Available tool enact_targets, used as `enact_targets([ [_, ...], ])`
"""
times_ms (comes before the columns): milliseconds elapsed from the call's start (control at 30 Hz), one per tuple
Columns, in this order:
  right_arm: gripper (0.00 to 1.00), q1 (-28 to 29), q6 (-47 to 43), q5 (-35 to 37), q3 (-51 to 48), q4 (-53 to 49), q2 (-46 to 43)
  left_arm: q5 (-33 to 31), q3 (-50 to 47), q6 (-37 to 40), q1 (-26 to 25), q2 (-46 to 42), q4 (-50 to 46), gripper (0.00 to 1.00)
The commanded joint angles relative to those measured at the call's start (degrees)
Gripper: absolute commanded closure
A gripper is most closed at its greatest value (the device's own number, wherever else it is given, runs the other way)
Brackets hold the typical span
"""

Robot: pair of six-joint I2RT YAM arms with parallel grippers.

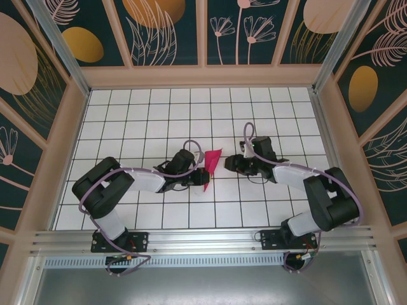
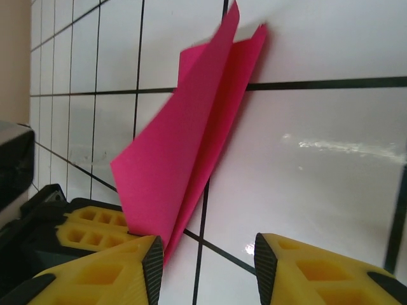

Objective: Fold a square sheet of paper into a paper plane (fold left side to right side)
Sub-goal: Fold the wing for the fifth time at the center of the table.

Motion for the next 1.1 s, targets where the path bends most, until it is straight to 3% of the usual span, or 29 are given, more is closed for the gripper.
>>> enact_targets([
  [0, 0.54, 2.0, 1.7, 0.4, 2.7, 4.2, 2.7, 5.0, -2.4, -4.9, 1.6, -0.9, 8.8, 1.0],
  [500, 0.53, 5.0, 1.9, 1.4, 9.7, 3.4, 11.1, 9.4, -6.3, -11.8, 4.3, 5.2, 19.8, 1.0],
  [1067, 0.58, 6.7, 3.1, 2.6, 14.1, -0.2, 17.2, 9.8, -8.1, -14.0, 5.2, 6.7, 22.9, 1.0],
])
